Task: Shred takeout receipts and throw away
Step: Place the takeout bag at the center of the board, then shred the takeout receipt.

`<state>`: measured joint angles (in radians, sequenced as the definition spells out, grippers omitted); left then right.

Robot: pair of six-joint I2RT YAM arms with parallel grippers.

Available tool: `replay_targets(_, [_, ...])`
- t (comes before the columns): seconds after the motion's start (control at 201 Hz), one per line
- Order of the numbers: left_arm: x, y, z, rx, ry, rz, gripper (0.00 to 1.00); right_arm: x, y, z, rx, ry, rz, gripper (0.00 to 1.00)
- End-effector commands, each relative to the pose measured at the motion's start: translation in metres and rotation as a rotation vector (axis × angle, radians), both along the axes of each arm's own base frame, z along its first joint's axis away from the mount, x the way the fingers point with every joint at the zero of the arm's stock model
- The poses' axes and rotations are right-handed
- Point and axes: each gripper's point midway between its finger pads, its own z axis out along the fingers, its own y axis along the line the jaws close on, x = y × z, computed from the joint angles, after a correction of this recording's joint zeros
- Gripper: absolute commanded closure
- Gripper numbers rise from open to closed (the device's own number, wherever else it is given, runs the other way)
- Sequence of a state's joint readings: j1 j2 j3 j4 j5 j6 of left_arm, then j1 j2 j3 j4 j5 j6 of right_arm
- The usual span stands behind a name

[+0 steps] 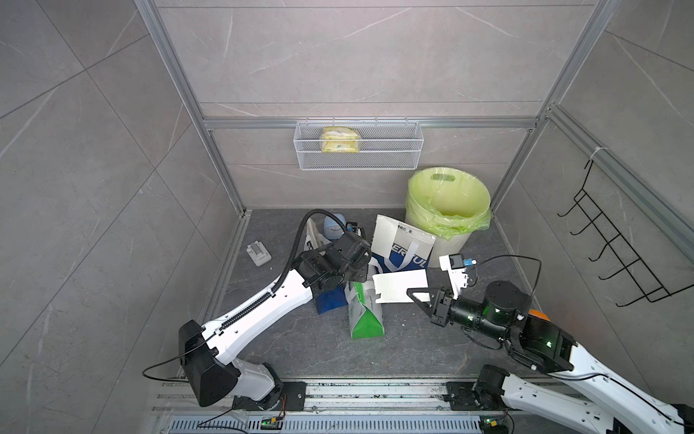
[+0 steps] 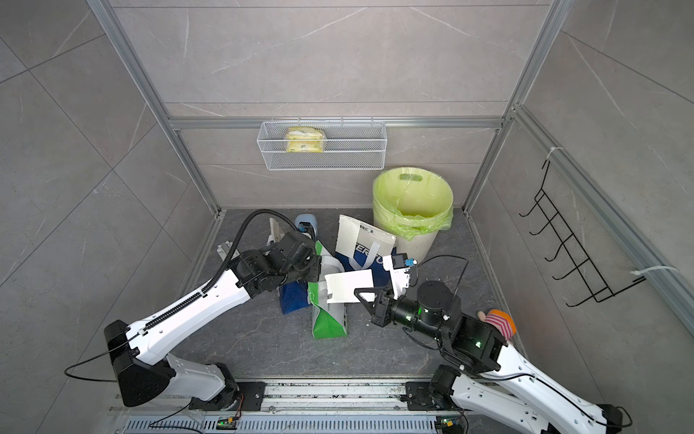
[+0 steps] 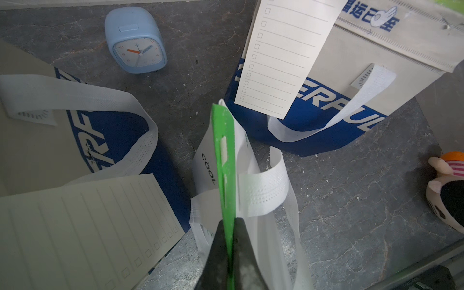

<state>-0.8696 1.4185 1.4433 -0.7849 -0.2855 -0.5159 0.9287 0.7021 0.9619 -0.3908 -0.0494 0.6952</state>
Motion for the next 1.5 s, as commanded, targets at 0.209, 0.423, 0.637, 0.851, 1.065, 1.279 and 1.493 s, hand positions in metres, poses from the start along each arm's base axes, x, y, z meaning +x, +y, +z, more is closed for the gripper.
replay_targets(0.209, [0.004,-0.014,0.062,-0.041,-0.097,-0.117,0.24,0.033,-0.034,-0.001,-0.337,-0.192,-0.189,1.0])
replay_targets(0.423, [-0.005,-0.019,0.114,-0.105,-0.223,-0.233,0.12,0.052,-0.038,0.019,-0.427,-0.31,-0.259,1.0])
replay_targets(0.637, [-0.052,-0.032,0.171,-0.171,-0.472,-0.609,0.12,0.057,-0.035,0.034,-0.44,-0.405,-0.25,1.0])
replay_targets(0.851, [-0.104,-0.045,0.197,-0.255,-0.655,-0.943,0.13,0.036,-0.024,0.049,-0.355,-0.503,-0.132,1.0])
replay_targets(1.065, [-0.137,-0.053,0.21,-0.333,-0.744,-1.154,0.15,-0.004,-0.017,0.069,-0.199,-0.642,0.032,1.0])
replay_targets(1.279, [-0.132,-0.058,0.218,-0.318,-0.754,-1.161,0.15,-0.019,-0.016,0.079,-0.166,-0.712,0.089,1.0])
replay_targets(1.493, [-0.127,-0.072,0.21,-0.346,-0.676,-1.185,0.26,-0.017,-0.009,0.084,-0.166,-0.763,0.098,1.0])
